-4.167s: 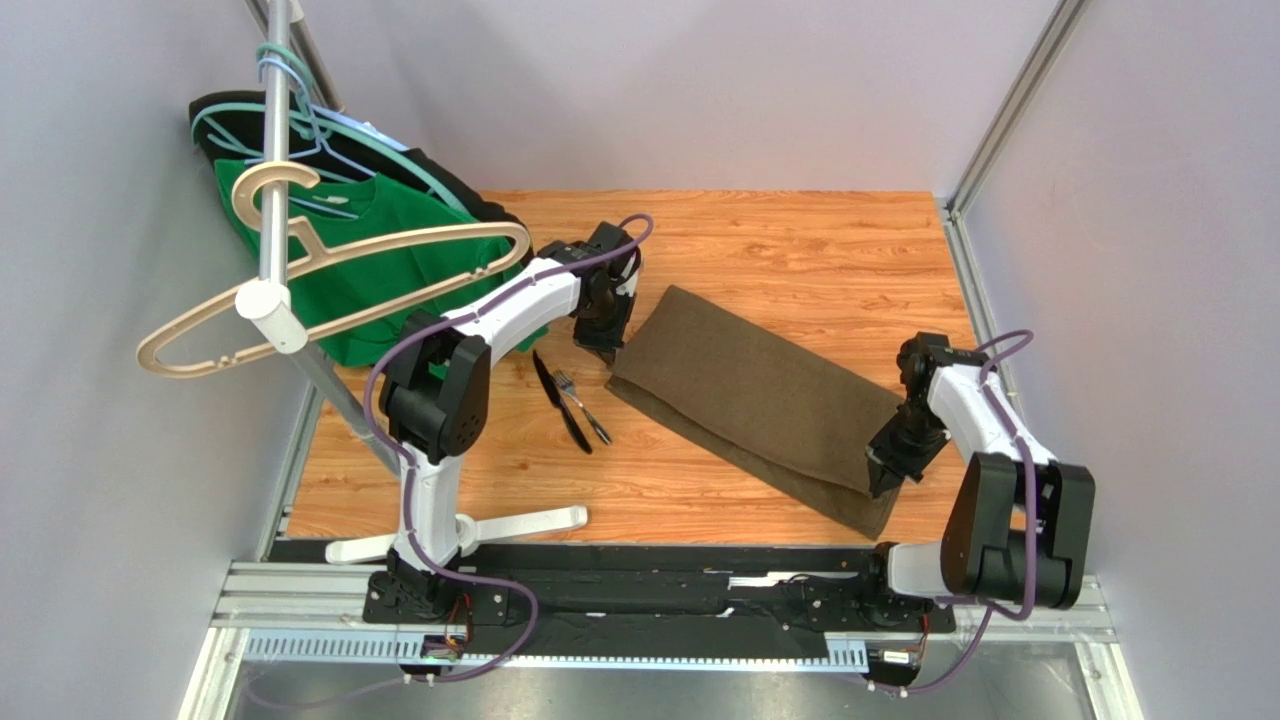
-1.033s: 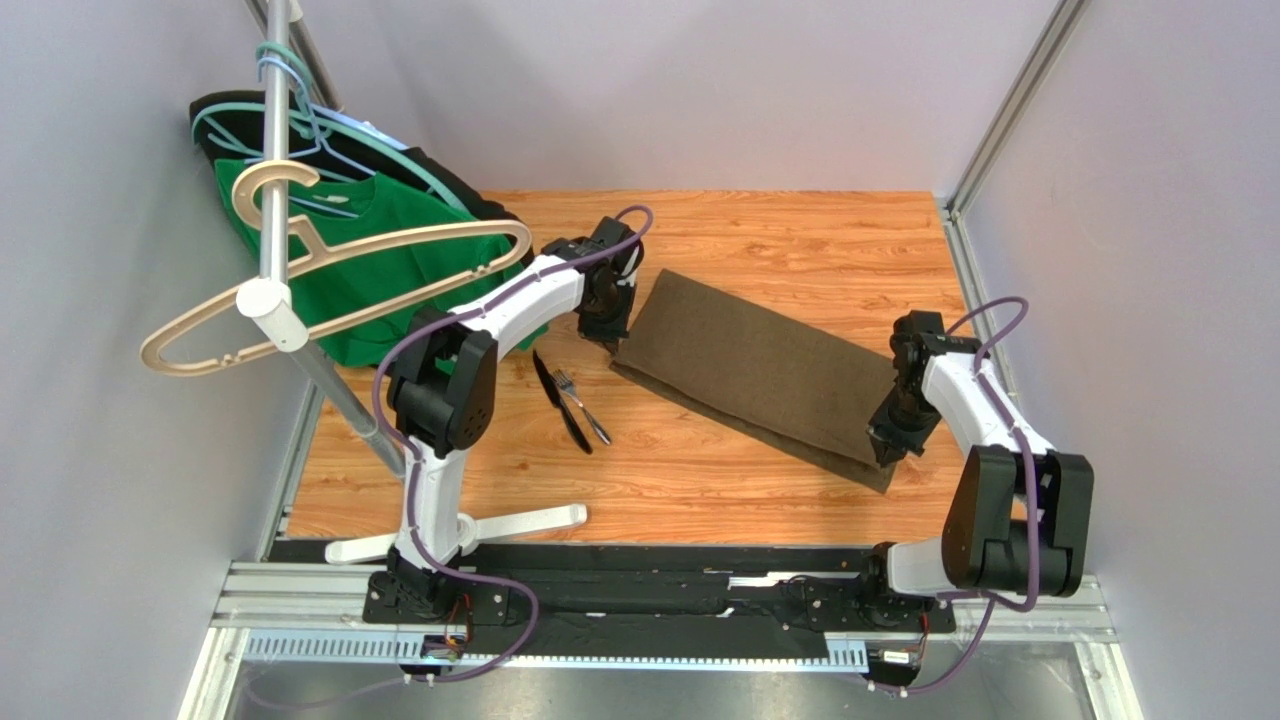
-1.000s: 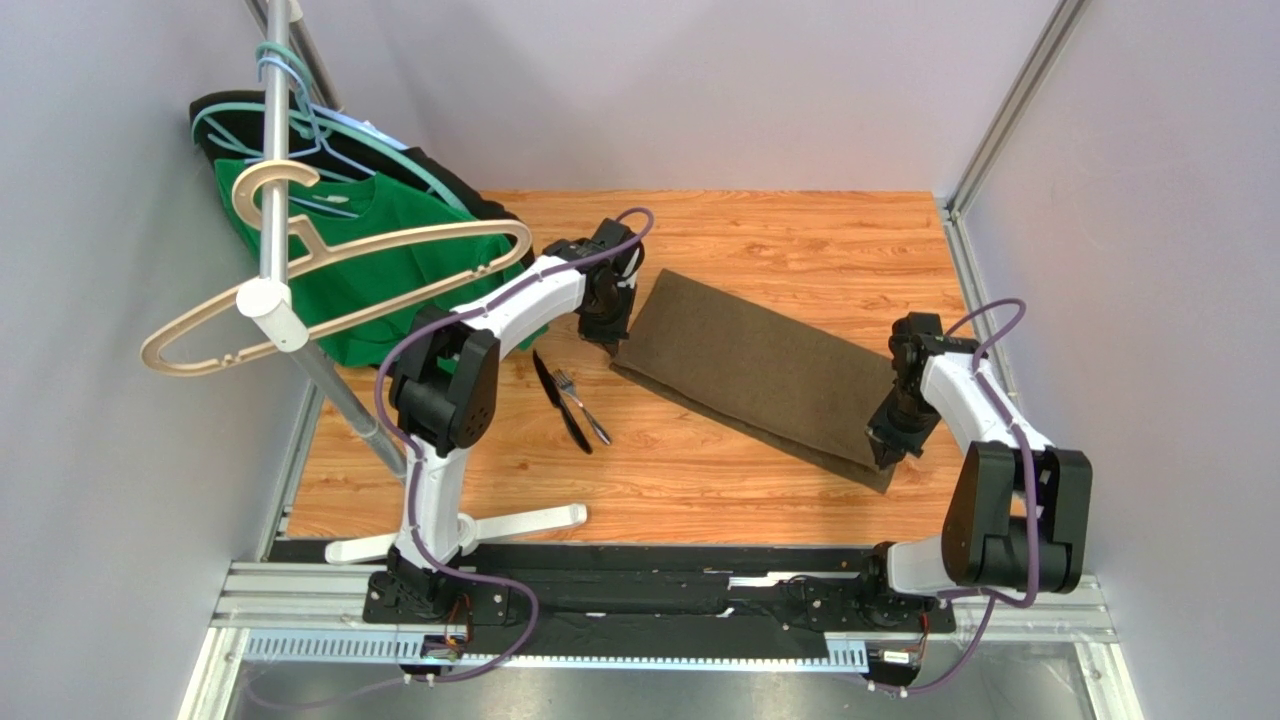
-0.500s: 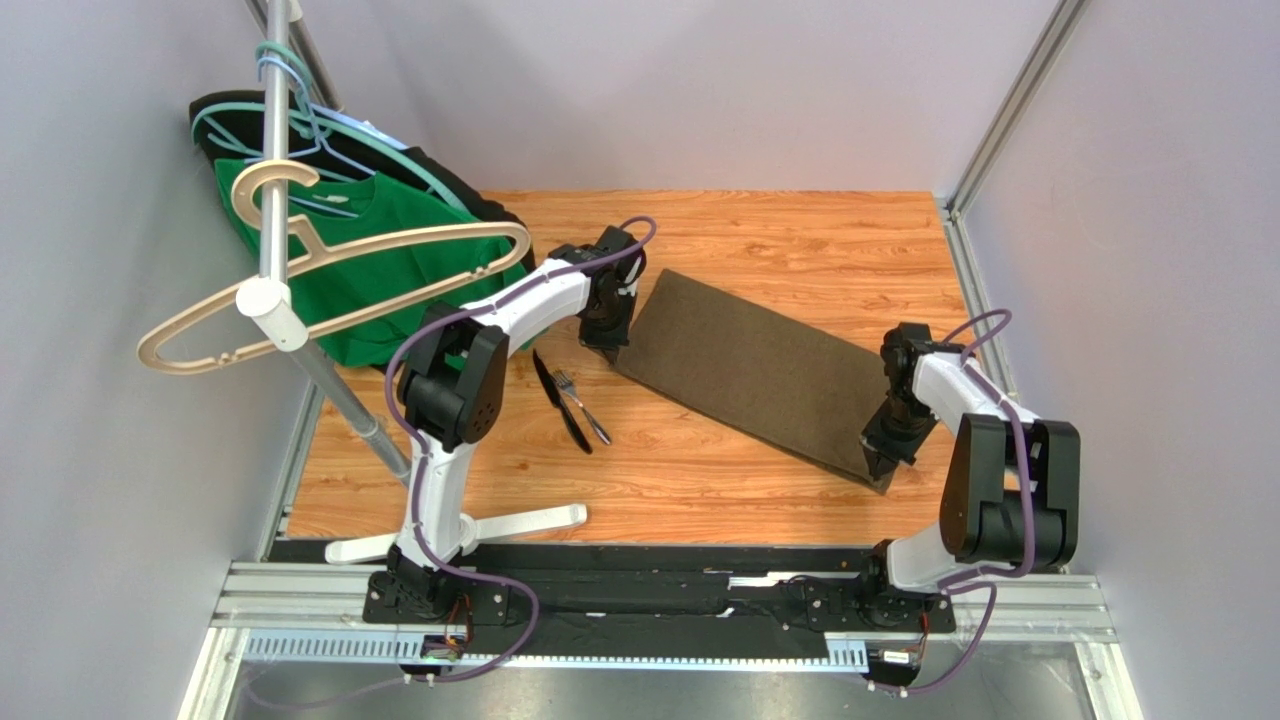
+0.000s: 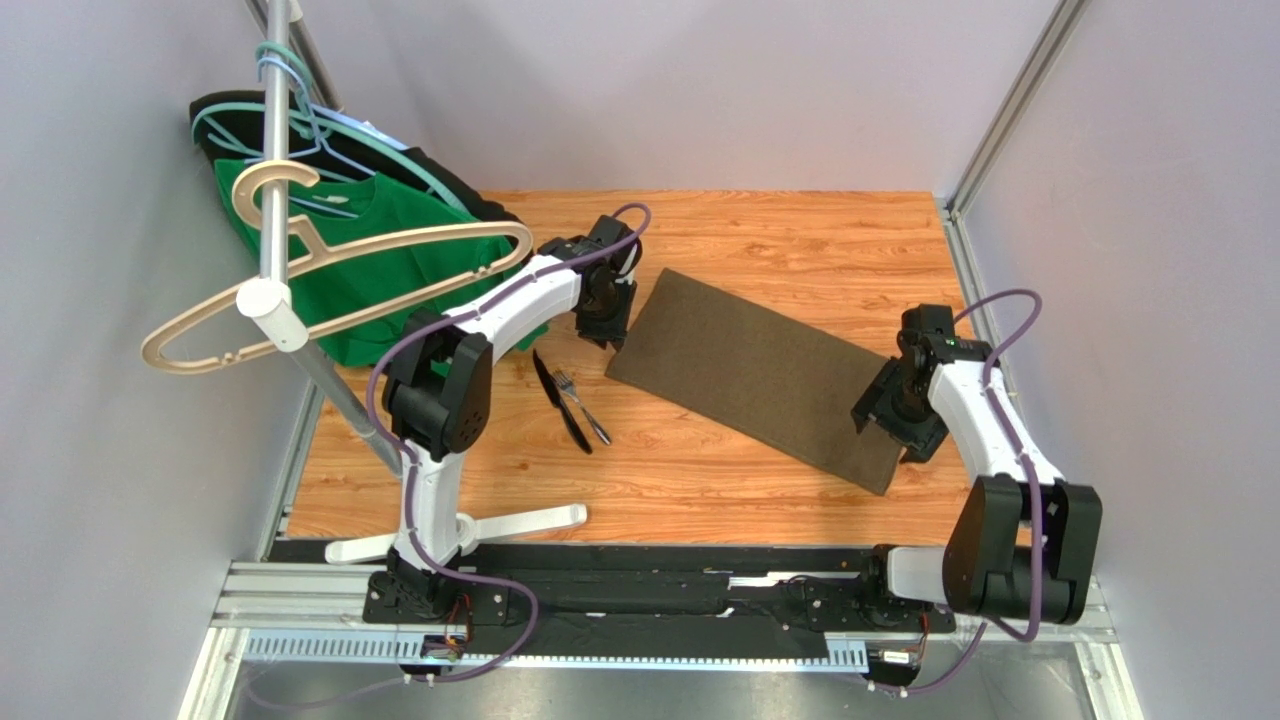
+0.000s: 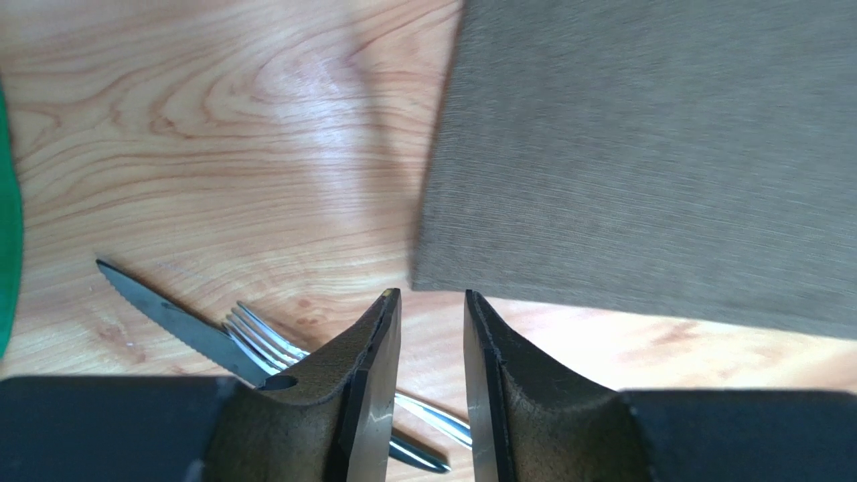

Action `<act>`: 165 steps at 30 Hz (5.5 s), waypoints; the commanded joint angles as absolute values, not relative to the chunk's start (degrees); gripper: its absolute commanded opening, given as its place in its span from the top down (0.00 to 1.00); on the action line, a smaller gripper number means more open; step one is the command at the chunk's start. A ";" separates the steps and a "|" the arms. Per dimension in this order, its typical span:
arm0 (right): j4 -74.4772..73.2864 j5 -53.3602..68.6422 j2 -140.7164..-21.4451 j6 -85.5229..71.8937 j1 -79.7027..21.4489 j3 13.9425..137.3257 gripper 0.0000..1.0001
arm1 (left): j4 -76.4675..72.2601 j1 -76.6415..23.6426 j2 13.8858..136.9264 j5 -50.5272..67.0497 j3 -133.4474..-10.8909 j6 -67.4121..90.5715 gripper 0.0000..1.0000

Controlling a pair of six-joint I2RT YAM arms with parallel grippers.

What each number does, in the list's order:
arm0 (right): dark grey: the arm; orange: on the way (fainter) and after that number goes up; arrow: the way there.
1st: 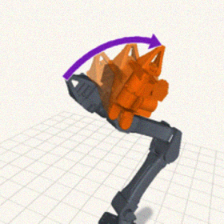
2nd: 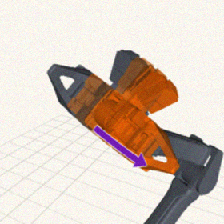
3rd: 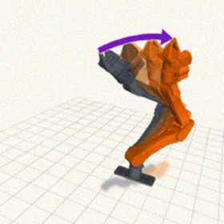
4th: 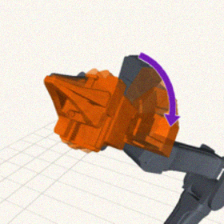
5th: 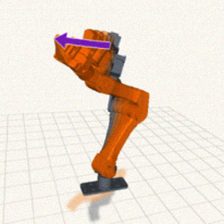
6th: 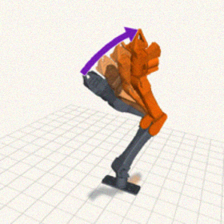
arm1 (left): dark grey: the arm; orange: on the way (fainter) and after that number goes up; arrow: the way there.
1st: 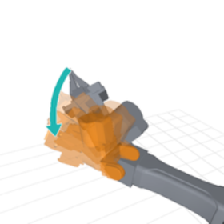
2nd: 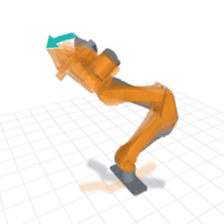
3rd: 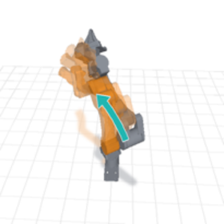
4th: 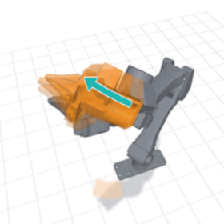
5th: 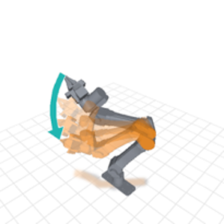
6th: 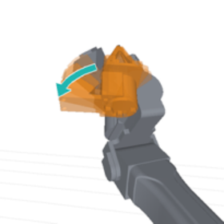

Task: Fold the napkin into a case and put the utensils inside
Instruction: Fold and flatten the napkin at the center of the board, then pick up the rectangle-folded napkin from the center of the board, then fold the rectangle-folded napkin at the center of the board.

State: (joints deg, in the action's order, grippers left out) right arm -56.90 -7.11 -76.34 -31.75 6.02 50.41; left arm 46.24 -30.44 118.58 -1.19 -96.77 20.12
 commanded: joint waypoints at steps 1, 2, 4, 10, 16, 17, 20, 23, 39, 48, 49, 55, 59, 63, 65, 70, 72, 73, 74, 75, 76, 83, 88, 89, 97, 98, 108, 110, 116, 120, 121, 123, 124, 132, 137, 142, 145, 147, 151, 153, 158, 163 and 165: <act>-54.24 -8.09 -74.44 -30.94 5.98 53.17 0.32 | 42.72 -32.95 113.82 3.60 -96.86 21.09 0.67; -51.79 -6.35 -74.97 -31.02 5.98 53.09 0.36 | 41.93 -33.65 113.82 3.60 -96.33 21.88 0.69; -48.53 -2.92 -76.80 -30.50 5.98 52.91 0.51 | 39.56 -35.58 113.82 5.00 -95.98 22.85 0.77; -36.05 3.60 -81.12 -29.28 5.89 49.92 0.77 | 33.49 -38.76 116.01 5.01 -96.85 25.22 0.85; -26.21 3.77 -90.60 -25.32 5.89 51.41 0.68 | 33.14 -39.29 120.14 0.88 -98.00 24.43 0.85; -25.93 3.69 -92.01 -25.05 5.80 52.29 0.67 | 32.70 -39.46 119.89 0.62 -97.48 24.17 0.85; -25.32 4.22 -96.76 -25.57 5.54 56.15 0.67 | 31.55 -40.69 119.45 0.79 -96.42 24.69 0.85; -26.89 4.39 -101.24 -24.79 4.22 61.25 0.66 | 30.32 -43.23 118.92 0.97 -95.98 24.70 0.85; -36.74 -0.97 -93.69 -22.85 8.17 64.16 0.34 | 28.04 -50.10 130.95 2.29 -113.72 22.50 0.81; -32.96 -4.22 -95.97 -18.81 11.60 61.08 0.36 | 28.57 -49.57 138.34 5.26 -123.04 24.08 0.83; -32.09 -4.04 -97.28 -18.29 11.60 61.26 0.37 | 28.39 -49.48 138.60 5.80 -122.96 24.69 0.83; -32.26 -2.03 -102.12 -16.70 12.39 63.37 0.40 | 27.69 -49.39 138.52 8.08 -121.90 26.54 0.83; -31.99 -0.88 -104.67 -17.22 13.01 62.67 0.40 | 27.77 -49.22 137.90 8.00 -121.12 27.33 0.84; -31.99 -2.19 -104.51 -17.67 11.87 61.26 0.51 | 26.90 -48.52 137.02 8.09 -119.18 28.56 0.84; -32.08 -4.04 -103.98 -17.93 10.73 60.73 0.56 | 26.46 -48.08 136.85 8.35 -119.00 29.44 0.84; -32.69 -8.17 -104.76 -17.67 7.74 61.87 0.70 | 24.96 -46.50 136.93 11.33 -118.48 33.91 0.84; -32.61 -8.52 -105.12 -17.75 7.21 62.14 0.76 | 24.79 -46.23 136.85 12.30 -118.30 35.06 0.84; -32.96 -9.74 -105.12 -18.01 6.86 62.23 0.79 | 24.61 -46.06 136.58 12.65 -118.30 35.24 0.84; -33.31 -10.45 -104.94 -18.19 6.68 62.57 0.87 | 24.52 -46.05 136.41 12.92 -118.30 35.24 0.84; -34.09 -10.98 -104.51 -18.37 6.59 62.84 0.91 | 24.43 -46.05 136.41 12.92 -118.30 35.24 0.84; -34.71 -11.07 -103.02 -18.54 6.42 63.10 0.95 | 24.09 -46.14 136.32 12.92 -118.21 34.98 0.83; -38.84 -10.29 -89.42 -20.48 6.42 61.44 1.00 | 21.53 -45.70 142.28 16.07 -120.84 40.16 0.83; -41.74 -9.06 -80.79 -20.30 6.42 59.50 1.00 | 16.89 -46.14 145.37 19.60 -119.36 49.65 0.84; -41.84 -8.62 -79.64 -20.22 6.42 59.24 1.00 | 16.35 -46.49 145.46 19.86 -118.92 50.53 0.84; -43.68 -5.64 -73.74 -20.04 6.50 59.76 1.00 | 17.40 -52.63 148.09 18.19 -122.51 54.14 0.83; -43.51 -4.93 -73.65 -19.95 6.50 60.29 1.00 | 17.40 -53.08 148.70 18.89 -124.43 54.49 0.83; -42.71 4.30 -73.92 -20.57 5.80 62.67 1.00 | 23.00 -56.16 150.22 19.43 -132.63 50.73 0.83; -42.71 4.74 -73.39 -20.48 5.80 62.49 1.00 | 25.21 -55.55 147.41 17.76 -130.97 44.60 0.83; -41.31 6.24 -72.60 -19.34 4.57 60.47 1.00 | 33.73 -52.83 132.03 13.28 -118.86 32.29 0.83; -41.31 4.93 -72.95 -18.29 2.90 60.91 1.00 | 40.69 -49.23 123.69 9.94 -110.85 28.04 0.84; -41.57 4.83 -72.95 -18.28 2.81 61.34 1.00 | 40.69 -48.61 122.27 8.10 -105.96 26.64 0.85; -41.57 5.44 -72.69 -18.37 2.64 61.44 1.00 | 38.60 -47.29 118.33 3.37 -100.66 25.14 0.86; -41.49 5.45 -72.60 -18.28 2.46 61.44 1.00 | 37.63 -46.76 117.52 3.25 -96.72 23.66 0.86; -41.75 4.66 -72.51 -17.67 1.06 61.00 1.00 | 36.65 -45.27 120.40 1.93 -94.22 21.79 0.88; -42.27 4.48 -73.30 -17.84 -2.09 61.87 1.00 | 36.39 -45.26 123.13 2.90 -93.96 24.52 0.88; -42.01 5.00 -75.14 -19.24 -6.41 63.98 1.00 | 32.79 -45.35 124.01 7.82 -91.41 28.38 0.89; -41.58 5.89 -76.55 -21.18 -9.40 65.82 1.00 | 31.03 -45.62 124.10 8.87 -89.92 29.70 0.89; -40.61 8.16 -77.78 -23.10 -11.60 66.27 1.00 | 30.67 -45.62 123.93 8.70 -89.39 29.71 0.89; -36.57 11.86 -82.42 -26.71 -14.93 66.71 1.00 | 29.97 -45.62 122.52 8.09 -88.25 29.71 0.89; -35.86 11.78 -84.28 -27.07 -17.48 68.29 1.00 | 29.27 -45.62 121.64 7.82 -87.37 30.06 0.89; -34.10 12.83 -89.02 -28.04 -18.55 71.36 1.00 | 27.43 -45.53 119.45 7.03 -84.82 31.11 0.89; -33.75 13.45 -91.40 -27.69 -18.63 72.25 1.00 | 25.75 -45.53 115.94 6.42 -82.36 31.55 0.89; -33.49 13.97 -91.93 -27.69 -18.63 71.64 1.00 | 25.66 -45.44 114.44 5.63 -81.39 31.29 0.89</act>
State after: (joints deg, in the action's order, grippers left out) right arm -36.42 12.25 -91.11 -26.96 -18.68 69.87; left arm 24.88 -45.06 118.65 7.77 -83.61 31.05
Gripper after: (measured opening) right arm 0.019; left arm 0.110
